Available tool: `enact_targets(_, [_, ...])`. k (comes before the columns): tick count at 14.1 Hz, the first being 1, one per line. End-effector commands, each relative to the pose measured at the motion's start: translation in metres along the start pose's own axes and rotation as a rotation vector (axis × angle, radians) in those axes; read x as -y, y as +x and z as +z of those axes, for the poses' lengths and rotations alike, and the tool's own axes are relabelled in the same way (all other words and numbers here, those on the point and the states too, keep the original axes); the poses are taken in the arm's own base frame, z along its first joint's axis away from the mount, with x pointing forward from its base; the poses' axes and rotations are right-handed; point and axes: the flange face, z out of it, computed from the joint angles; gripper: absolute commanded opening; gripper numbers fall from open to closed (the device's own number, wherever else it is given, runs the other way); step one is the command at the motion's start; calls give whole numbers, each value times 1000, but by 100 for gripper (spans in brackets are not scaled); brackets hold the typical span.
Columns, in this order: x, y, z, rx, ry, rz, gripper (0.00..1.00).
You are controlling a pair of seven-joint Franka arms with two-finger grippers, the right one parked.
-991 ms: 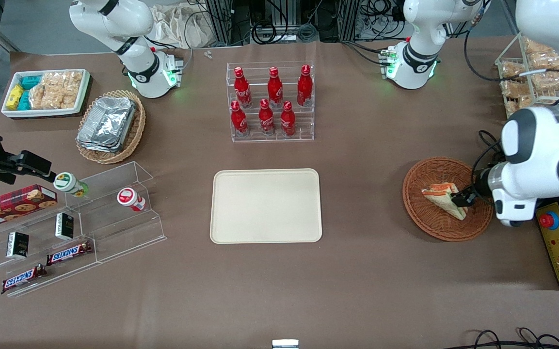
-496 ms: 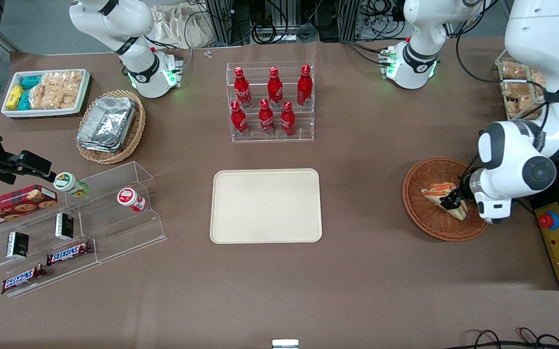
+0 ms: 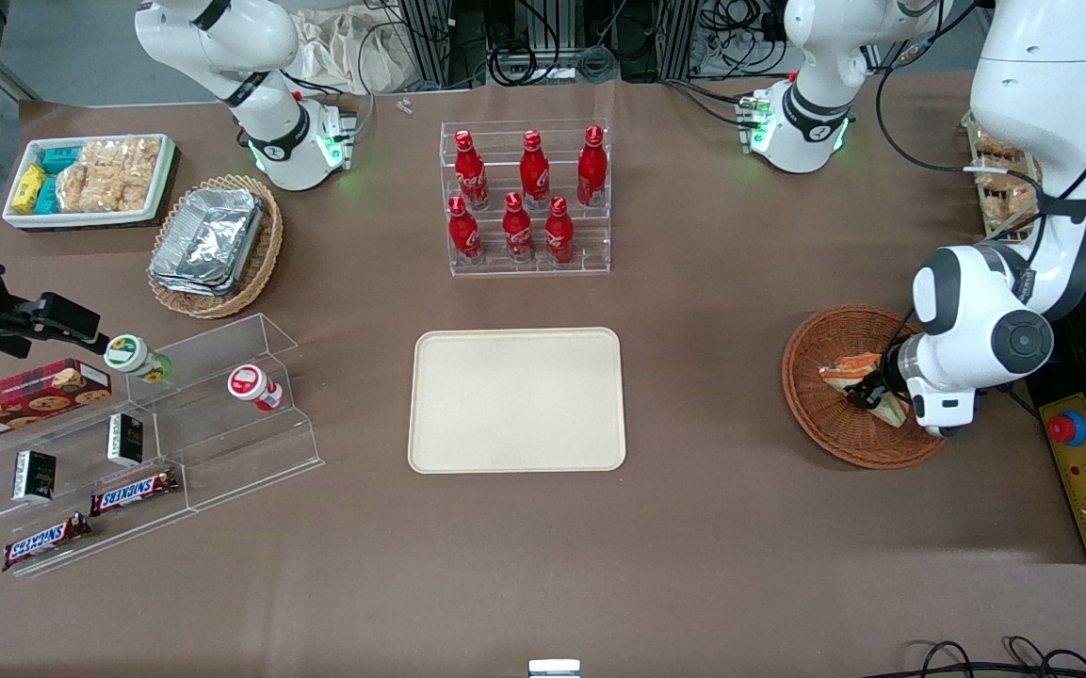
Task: Place sandwich from basket to tray
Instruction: 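Lower the left gripper and close it on the wrapped sandwich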
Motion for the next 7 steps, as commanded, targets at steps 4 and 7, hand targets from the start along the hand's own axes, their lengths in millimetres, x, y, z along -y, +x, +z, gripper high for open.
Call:
enact_targets(4, [-1,-9,-97,-9,27,56,0])
enact_targets(7, [-26,-36,-178,52,62,204,0])
